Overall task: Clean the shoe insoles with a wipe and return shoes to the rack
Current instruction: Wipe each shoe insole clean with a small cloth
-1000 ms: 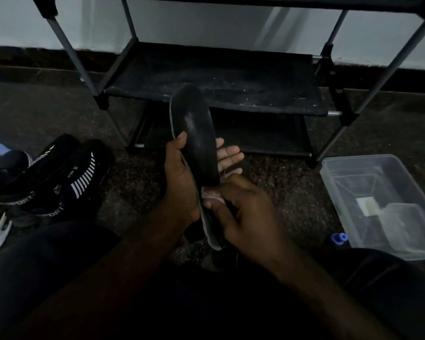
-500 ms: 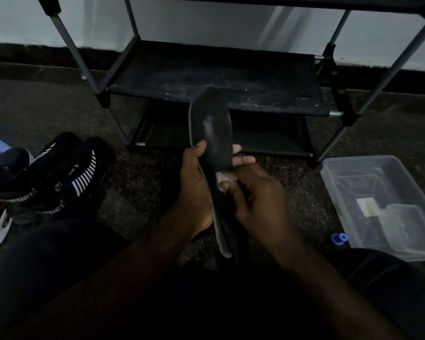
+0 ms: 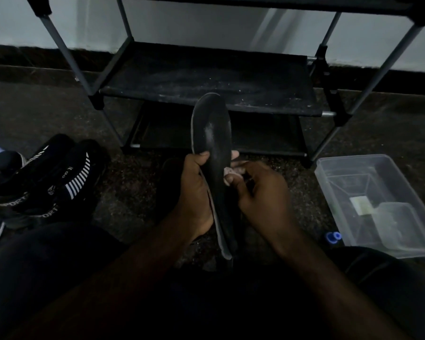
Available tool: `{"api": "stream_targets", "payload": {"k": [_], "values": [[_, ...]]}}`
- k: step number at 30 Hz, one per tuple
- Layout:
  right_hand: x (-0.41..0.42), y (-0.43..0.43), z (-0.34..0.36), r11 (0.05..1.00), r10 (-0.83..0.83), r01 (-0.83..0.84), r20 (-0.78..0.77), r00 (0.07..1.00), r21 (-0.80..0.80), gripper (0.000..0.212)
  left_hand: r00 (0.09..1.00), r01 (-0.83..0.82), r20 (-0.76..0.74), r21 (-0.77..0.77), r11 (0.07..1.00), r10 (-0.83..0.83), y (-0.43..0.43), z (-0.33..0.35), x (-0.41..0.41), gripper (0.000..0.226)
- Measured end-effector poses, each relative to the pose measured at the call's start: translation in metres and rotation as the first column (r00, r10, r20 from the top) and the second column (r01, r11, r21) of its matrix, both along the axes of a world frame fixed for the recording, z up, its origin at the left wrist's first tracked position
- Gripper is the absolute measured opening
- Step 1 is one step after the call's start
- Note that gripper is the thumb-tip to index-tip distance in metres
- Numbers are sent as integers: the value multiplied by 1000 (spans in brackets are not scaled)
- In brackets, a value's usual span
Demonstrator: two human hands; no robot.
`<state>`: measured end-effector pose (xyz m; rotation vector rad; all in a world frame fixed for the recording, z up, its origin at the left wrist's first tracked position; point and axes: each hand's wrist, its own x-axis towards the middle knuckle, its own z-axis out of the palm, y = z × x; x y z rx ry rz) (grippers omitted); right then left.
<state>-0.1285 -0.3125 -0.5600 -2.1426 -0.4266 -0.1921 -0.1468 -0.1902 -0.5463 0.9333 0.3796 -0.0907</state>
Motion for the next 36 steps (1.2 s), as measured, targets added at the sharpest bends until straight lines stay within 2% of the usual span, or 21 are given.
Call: {"api": "stream_targets", "payload": {"k": [3,6,12,18,20,24,25,29,31,36], "values": [[-12,5,4,988,144,-141,-50,988,60,7,1000,-23,-5,-11,1000,23,3,3,1,72],[-26,13,7,960,281,-281,-30,959,6,9,997,-67,-51,-39,997,65,8,2,2,70],[7,3,-9,1000,-8,6,-85,996,-23,7,998,-26,-54,38,999,28,-2,-2,-1,65],[-20,11,4,960,280,-275,-93,956,57,8,995,-93,-50,-40,995,91,9,5,4,64],[-14,8,1,970,238,-233,-79,968,65,5,997,-66,-41,-36,997,64,6,5,2,65],[7,1,-8,996,-2,11,-103,995,92,4,1000,0,-17,28,1000,0,-3,0,0,62],[6,2,-8,994,-1,13,-111,994,105,4,1000,-8,-9,27,1000,9,-2,1,0,63],[-21,14,2,968,224,-211,-85,971,133,8,998,-58,-6,0,998,58,7,2,2,71],[-22,14,2,959,261,-250,-71,963,133,8,999,-48,-9,0,999,48,8,-1,2,69],[5,1,-9,995,-26,37,-113,993,94,4,998,52,27,37,998,-53,-4,-6,-1,57]]}}
